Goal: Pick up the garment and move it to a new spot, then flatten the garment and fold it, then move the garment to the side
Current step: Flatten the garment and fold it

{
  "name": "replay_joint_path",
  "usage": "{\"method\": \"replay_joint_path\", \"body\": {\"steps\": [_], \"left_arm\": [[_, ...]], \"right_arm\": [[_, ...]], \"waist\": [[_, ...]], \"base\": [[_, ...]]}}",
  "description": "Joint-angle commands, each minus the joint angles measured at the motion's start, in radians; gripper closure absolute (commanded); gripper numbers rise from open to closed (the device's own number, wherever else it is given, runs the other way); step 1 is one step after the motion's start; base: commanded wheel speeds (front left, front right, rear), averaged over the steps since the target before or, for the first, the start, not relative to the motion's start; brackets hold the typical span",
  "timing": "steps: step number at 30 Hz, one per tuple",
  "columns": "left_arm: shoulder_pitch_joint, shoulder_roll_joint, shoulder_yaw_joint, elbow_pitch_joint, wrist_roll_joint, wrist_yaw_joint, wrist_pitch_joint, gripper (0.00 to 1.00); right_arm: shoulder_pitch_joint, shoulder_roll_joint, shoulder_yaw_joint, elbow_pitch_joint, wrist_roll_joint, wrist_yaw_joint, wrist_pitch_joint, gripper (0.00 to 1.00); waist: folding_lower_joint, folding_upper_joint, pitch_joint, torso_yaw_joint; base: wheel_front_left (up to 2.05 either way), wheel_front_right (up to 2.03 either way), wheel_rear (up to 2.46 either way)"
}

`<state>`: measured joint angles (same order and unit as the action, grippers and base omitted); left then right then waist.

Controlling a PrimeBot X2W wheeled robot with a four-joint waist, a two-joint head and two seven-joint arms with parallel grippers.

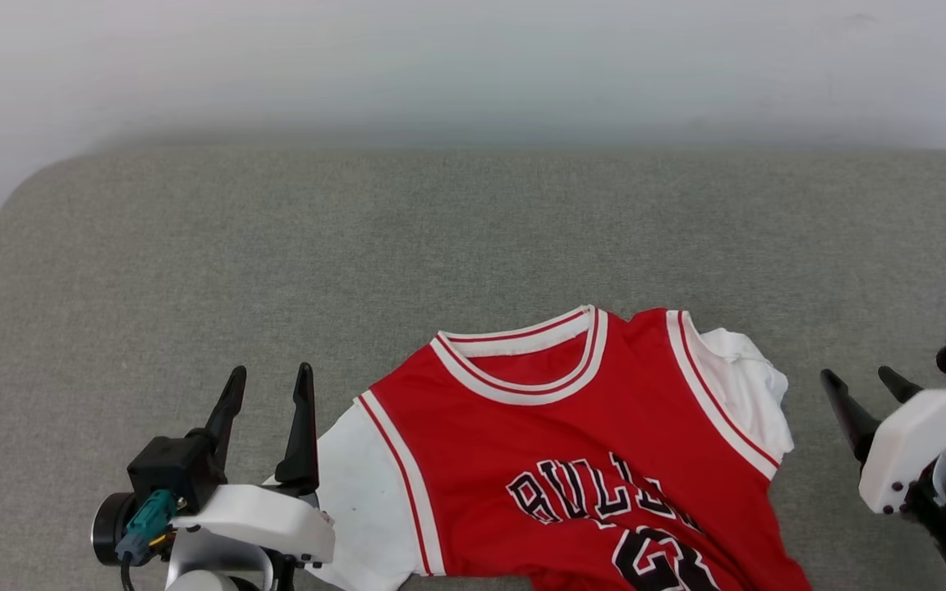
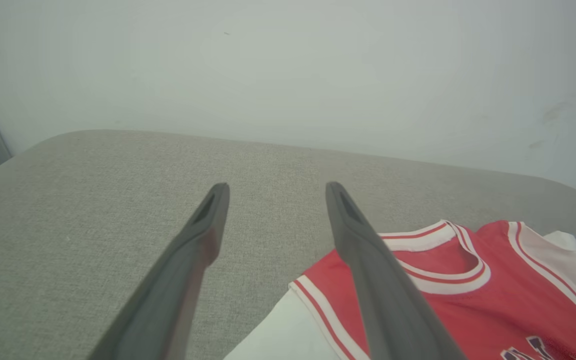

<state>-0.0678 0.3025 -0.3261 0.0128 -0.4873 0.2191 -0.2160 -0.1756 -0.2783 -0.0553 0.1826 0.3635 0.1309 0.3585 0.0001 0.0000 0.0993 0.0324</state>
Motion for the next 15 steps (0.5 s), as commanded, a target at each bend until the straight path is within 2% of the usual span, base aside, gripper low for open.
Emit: {"method": "replay_joint_path", "body": {"steps": [1, 7, 15], "left_arm": [[-0.018, -0.005, -0.002, 0.006, 0.002, -0.007, -0.009, 0.00], [-0.056, -0.027, 0.001, 0.028, -0.002, -0.016, -0.027, 0.00], [-0.097, -0.046, 0.011, 0.049, 0.002, -0.034, -0.042, 0.00]], "right_arm": [[-0.038, -0.021, 0.019, 0.019, 0.010, 0.000, 0.060, 0.00], [-0.174, -0.105, 0.151, 0.061, 0.069, 0.000, 0.272, 0.00], [-0.308, -0.147, 0.302, 0.199, 0.118, -0.001, 0.383, 0.00]], "waist": [[-0.0001, 0.0000, 0.034, 0.024], [-0.0001, 0.0000, 0.087, 0.065], [-0.0001, 0.0000, 0.159, 0.090]], "base": [[0.00, 0.00, 0.00], [0.00, 0.00, 0.00], [0.00, 0.00, 0.00]]}}
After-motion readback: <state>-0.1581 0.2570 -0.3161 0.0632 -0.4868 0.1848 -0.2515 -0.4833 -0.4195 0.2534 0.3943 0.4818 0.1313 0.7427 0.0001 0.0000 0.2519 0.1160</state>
